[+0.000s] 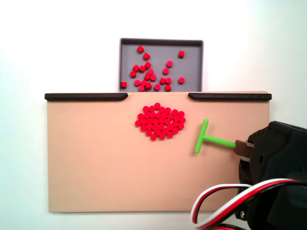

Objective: Gather the right side granules

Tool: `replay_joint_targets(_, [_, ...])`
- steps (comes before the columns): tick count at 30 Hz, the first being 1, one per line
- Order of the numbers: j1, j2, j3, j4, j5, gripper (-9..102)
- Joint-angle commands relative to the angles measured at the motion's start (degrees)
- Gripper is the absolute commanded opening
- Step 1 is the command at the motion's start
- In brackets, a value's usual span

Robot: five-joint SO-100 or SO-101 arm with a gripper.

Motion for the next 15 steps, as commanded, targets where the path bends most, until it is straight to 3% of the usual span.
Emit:
replay_joint_targets(1, [0.09, 0.18, -2.02, 0.09, -11.16, 0])
replay_joint_targets(15, [-0.53, -3.43, -4.31, -0.09, -9.84, 0])
